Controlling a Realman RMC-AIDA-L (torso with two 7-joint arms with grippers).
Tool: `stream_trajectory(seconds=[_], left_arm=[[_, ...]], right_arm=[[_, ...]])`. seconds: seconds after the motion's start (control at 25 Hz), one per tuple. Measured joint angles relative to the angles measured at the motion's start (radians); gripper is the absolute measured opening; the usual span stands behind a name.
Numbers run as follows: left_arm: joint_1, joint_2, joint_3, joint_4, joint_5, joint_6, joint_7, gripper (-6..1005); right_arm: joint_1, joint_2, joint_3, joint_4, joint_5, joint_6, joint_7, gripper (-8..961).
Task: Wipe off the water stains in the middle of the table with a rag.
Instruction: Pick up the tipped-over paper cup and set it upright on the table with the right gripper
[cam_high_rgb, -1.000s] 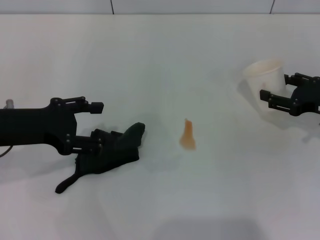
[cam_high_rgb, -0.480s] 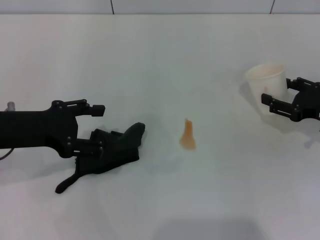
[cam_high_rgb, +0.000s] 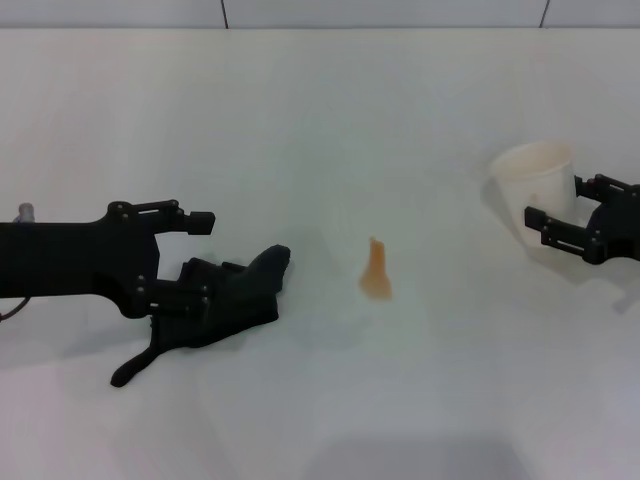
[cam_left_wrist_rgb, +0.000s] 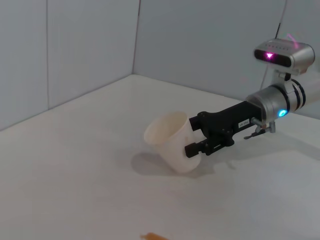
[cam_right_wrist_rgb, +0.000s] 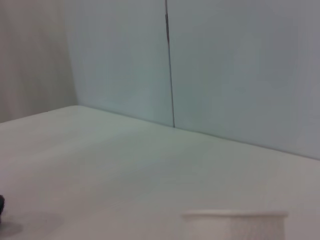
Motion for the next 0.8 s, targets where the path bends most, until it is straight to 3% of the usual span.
stream_trajectory(seconds=[0.8], left_arm=[[-0.003, 0.0, 0.001, 0.006, 0.0, 0.003, -0.007, 882]], right_arm=[[-0.048, -0.004, 0.0, 0.018, -0.002, -0.066, 0.009, 723]])
